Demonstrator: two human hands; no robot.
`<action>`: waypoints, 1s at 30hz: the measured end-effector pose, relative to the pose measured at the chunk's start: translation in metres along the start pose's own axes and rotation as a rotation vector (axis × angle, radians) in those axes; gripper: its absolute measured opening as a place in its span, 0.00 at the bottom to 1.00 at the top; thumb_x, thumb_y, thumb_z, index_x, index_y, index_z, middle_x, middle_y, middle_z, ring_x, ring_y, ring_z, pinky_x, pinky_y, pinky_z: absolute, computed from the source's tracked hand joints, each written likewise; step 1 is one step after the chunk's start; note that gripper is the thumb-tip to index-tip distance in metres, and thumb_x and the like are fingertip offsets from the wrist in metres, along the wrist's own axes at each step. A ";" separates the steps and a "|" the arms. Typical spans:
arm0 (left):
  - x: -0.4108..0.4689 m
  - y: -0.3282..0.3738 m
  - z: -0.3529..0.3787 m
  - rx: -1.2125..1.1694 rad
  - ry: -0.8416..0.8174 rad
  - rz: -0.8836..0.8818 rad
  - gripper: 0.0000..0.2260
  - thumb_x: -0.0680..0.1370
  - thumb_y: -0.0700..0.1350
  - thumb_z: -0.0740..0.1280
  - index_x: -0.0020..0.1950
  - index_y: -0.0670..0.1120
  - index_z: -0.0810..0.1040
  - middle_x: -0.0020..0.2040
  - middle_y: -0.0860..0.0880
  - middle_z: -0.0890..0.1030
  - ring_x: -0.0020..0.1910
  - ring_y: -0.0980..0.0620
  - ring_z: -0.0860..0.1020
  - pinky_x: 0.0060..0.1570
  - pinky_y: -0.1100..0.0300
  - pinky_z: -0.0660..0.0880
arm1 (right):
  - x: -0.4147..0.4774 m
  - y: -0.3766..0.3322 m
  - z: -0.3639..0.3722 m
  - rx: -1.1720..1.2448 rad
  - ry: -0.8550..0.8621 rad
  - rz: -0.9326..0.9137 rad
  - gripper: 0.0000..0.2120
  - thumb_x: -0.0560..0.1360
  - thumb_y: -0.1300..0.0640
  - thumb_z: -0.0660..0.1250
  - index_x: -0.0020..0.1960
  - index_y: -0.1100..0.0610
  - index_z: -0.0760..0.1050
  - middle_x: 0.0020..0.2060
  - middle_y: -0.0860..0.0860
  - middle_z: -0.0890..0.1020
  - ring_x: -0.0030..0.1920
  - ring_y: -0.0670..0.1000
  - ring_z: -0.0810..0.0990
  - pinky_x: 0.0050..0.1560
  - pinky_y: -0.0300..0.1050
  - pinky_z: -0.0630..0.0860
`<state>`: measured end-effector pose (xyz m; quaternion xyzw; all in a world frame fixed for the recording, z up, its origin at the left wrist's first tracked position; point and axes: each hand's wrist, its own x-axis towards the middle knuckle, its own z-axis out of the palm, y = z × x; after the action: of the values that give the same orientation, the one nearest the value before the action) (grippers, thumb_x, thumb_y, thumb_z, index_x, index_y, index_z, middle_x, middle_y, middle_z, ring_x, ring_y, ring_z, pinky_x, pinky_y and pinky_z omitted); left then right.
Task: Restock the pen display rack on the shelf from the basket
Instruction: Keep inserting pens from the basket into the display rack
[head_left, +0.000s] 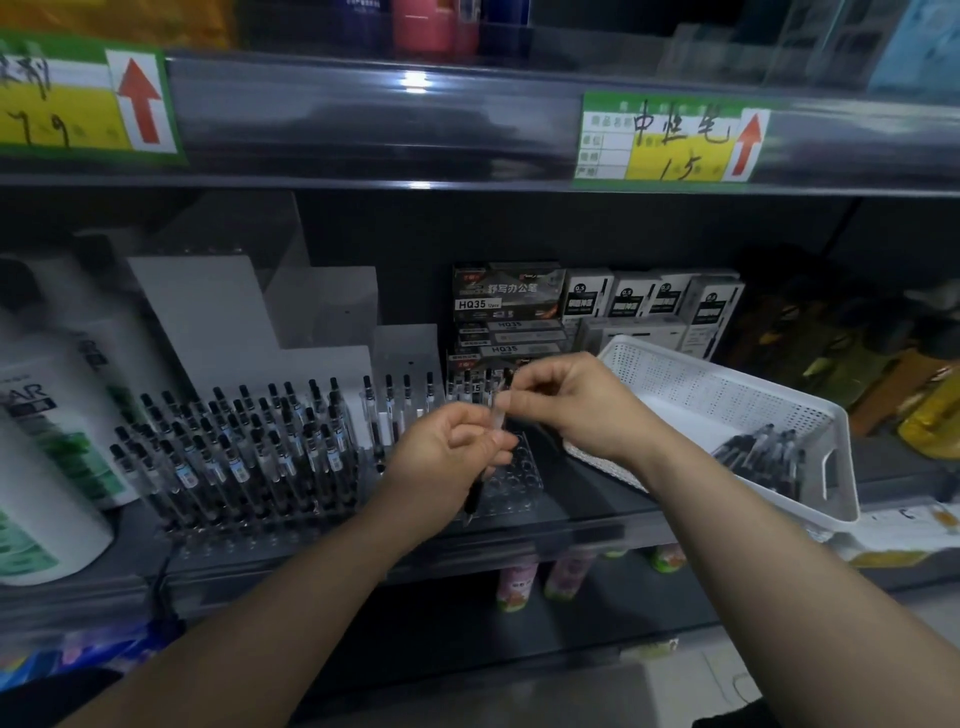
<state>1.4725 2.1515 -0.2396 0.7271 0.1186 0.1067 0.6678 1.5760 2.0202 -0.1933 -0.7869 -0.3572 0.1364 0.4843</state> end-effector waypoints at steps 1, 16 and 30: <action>0.000 0.002 -0.002 0.096 0.011 0.047 0.06 0.78 0.42 0.68 0.54 0.48 0.77 0.48 0.50 0.84 0.48 0.54 0.82 0.52 0.58 0.78 | -0.001 -0.001 -0.006 0.010 0.025 0.010 0.09 0.74 0.58 0.71 0.42 0.65 0.80 0.35 0.62 0.80 0.35 0.49 0.75 0.39 0.41 0.72; -0.012 0.008 -0.024 1.077 0.030 0.324 0.25 0.80 0.54 0.62 0.76 0.54 0.61 0.74 0.55 0.66 0.73 0.55 0.61 0.71 0.59 0.56 | 0.020 0.029 -0.017 -0.369 0.340 0.019 0.10 0.77 0.53 0.67 0.42 0.59 0.80 0.35 0.53 0.83 0.37 0.53 0.82 0.42 0.51 0.79; -0.012 0.004 -0.031 1.079 0.052 0.367 0.22 0.78 0.52 0.65 0.71 0.51 0.69 0.69 0.54 0.72 0.67 0.54 0.68 0.69 0.56 0.63 | 0.026 0.039 0.004 -0.604 0.208 0.000 0.10 0.76 0.55 0.66 0.41 0.61 0.78 0.37 0.57 0.82 0.40 0.56 0.78 0.39 0.45 0.73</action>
<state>1.4513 2.1771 -0.2334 0.9709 0.0442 0.1632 0.1695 1.6092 2.0306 -0.2256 -0.9049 -0.3300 -0.0569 0.2628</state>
